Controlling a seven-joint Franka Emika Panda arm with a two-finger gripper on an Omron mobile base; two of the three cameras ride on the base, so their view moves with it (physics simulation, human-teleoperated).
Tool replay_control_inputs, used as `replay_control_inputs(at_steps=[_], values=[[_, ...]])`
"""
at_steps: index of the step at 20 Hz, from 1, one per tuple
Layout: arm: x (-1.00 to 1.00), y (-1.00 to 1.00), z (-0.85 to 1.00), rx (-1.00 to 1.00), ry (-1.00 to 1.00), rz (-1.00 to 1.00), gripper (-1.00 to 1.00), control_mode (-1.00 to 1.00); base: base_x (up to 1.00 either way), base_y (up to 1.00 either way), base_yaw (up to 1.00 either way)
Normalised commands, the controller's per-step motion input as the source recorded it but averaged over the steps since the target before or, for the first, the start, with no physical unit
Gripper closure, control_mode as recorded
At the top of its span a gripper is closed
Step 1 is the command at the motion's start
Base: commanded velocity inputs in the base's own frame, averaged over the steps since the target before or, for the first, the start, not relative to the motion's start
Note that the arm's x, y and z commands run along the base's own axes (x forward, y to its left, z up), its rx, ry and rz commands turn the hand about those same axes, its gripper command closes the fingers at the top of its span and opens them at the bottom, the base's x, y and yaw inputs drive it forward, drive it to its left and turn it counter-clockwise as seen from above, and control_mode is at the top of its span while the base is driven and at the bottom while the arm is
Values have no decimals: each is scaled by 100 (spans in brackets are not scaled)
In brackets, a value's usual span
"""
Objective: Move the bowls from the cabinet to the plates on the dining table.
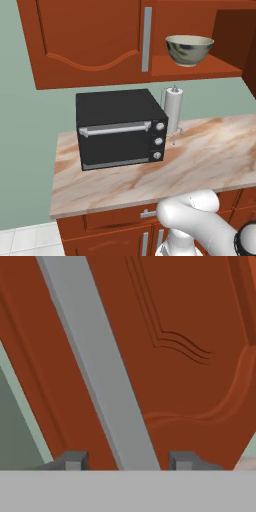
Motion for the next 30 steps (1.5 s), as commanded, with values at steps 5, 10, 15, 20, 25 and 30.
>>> replay_control_inputs(at_steps=[5,10,15,20,25,30], values=[[-35,-15,29,3,-8,-4,-100,-100,0,0,0],[-37,-4,37,-1,-9,-6,-100,-100,0,0,0],[-39,6,18,-6,-7,-8,-100,-100,0,0,0],[-42,16,8,-3,-4,-8,-100,-100,0,0,0],[-24,52,8,-5,-7,-1,-100,-100,0,0,0],[0,62,0,-2,-11,0,-100,-100,0,0,0]])
